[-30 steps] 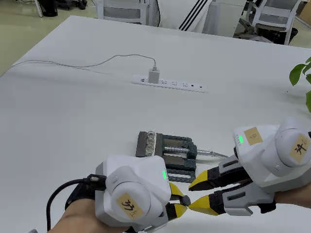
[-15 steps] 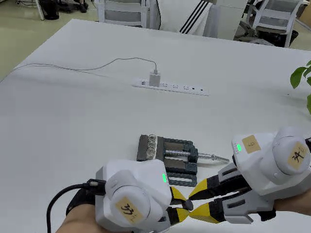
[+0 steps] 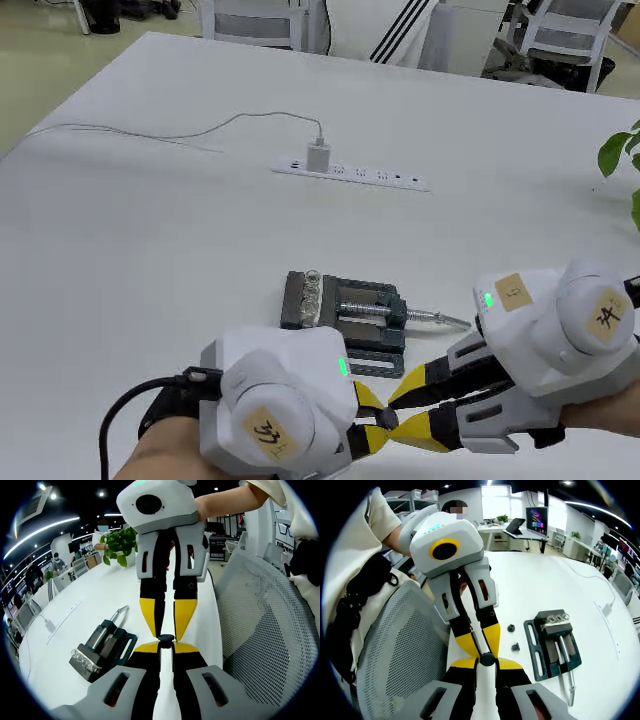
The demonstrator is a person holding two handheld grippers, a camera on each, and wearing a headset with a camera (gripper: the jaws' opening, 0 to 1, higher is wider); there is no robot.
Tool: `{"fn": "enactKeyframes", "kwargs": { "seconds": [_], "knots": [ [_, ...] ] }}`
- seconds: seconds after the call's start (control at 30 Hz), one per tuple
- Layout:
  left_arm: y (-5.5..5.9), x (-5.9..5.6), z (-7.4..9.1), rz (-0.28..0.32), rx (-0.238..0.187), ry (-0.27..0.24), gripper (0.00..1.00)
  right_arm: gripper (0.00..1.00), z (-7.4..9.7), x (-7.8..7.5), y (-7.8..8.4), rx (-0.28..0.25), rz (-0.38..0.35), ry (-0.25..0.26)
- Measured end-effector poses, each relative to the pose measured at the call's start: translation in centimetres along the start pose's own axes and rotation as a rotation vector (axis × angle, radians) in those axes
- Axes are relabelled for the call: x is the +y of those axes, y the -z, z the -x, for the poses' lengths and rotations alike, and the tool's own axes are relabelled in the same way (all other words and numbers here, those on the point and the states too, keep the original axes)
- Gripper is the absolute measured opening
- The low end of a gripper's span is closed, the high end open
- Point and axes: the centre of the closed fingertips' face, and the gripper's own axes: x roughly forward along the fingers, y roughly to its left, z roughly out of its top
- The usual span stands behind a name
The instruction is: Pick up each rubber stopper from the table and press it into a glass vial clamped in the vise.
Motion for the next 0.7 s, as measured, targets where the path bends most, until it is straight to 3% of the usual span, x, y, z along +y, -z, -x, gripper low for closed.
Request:
{"fn": "enactKeyframes", "kwargs": {
  "seconds": [0.27,0.7],
  "knots": [
    [-0.12,-0.1,-0.06,-0.027,0.011,-0.003,0.04,0.09,0.05,0.01,0.19,0.008,0.023,0.009],
    [-0.19,-0.14,-0.1,0.019,-0.022,-0.001,0.04,0.08,0.19,0.09,0.21,0.008,0.038,0.006]
  ]
}}
